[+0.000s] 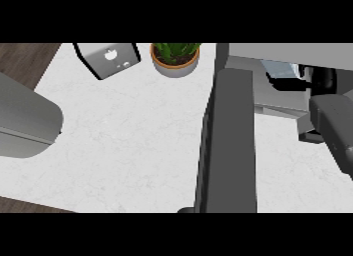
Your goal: Pick up the milk, place it into the microwave and close the microwave
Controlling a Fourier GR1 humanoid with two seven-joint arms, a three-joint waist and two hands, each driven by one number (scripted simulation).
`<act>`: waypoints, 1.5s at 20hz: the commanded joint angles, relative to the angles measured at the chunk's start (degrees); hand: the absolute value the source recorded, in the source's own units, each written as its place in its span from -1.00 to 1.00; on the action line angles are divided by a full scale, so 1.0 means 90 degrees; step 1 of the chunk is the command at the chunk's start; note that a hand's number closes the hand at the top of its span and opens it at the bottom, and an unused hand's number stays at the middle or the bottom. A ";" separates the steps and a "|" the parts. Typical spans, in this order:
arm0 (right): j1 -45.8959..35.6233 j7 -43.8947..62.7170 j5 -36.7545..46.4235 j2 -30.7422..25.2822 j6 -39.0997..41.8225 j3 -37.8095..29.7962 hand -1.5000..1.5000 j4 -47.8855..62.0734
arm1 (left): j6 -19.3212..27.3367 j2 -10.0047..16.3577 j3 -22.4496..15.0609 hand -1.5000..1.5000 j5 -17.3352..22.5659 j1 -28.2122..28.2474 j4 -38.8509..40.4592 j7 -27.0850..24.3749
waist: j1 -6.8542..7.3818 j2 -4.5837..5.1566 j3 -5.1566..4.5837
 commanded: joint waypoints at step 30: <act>-0.0830 0.0603 0.0362 0.0310 0.0453 0.0318 -1.00 0.0290 | -0.0156 0.0299 -0.0126 -1.00 -0.0663 -0.0615 0.0452 -0.0002 | 0.0401 0.0056 -0.0026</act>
